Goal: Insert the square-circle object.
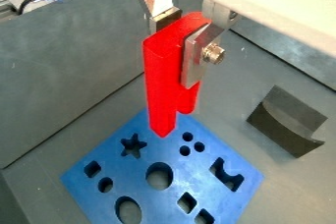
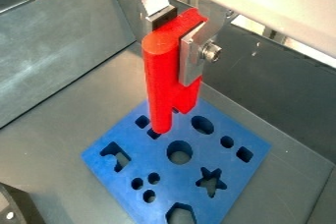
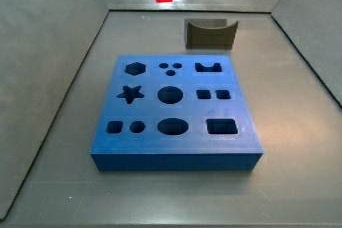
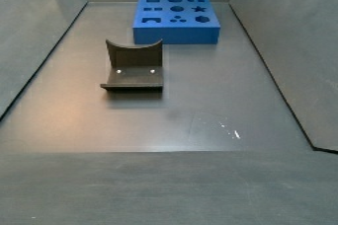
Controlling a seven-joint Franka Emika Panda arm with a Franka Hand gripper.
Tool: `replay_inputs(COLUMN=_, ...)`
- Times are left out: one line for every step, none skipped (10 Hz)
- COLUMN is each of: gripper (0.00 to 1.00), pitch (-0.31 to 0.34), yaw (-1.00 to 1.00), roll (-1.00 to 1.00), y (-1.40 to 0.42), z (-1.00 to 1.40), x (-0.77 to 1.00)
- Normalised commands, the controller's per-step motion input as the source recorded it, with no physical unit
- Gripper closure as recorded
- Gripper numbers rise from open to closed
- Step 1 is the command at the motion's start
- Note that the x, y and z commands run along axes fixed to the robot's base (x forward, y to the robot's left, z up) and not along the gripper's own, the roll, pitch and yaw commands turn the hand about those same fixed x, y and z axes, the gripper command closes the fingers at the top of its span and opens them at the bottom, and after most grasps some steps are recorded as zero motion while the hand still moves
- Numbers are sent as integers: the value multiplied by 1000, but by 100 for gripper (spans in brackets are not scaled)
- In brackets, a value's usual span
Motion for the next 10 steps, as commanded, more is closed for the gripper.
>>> replay_inputs(gripper=100, pitch=123, yaw=0, roll=116, y=0, z=-203, x=97)
replay_inputs(gripper=100, pitch=-49, yaw=-429, roll=41, y=-51, z=-314, x=0)
replay_inputs(gripper=100, pitch=-130, yaw=-786, roll=53, y=-426, z=-557, x=0)
replay_inputs(gripper=100, pitch=-84, yaw=-849, roll=17, y=-400, z=-431, x=0)
replay_inputs(gripper=100, pitch=-66, yaw=-886, roll=23, y=-366, z=-440, x=0)
replay_inputs(gripper=100, pitch=-14, yaw=-934, roll=37, y=-297, z=-517, x=0)
replay_inputs(gripper=100, pitch=0, yaw=-960, roll=59, y=-249, z=-643, x=0)
replay_inputs(gripper=100, pitch=0, yaw=-977, roll=61, y=-226, z=-663, x=0)
replay_inputs(gripper=100, pitch=7, yaw=-1000, roll=64, y=-183, z=-694, x=0)
replay_inputs(gripper=100, pitch=11, yaw=-1000, roll=66, y=-120, z=-709, x=0)
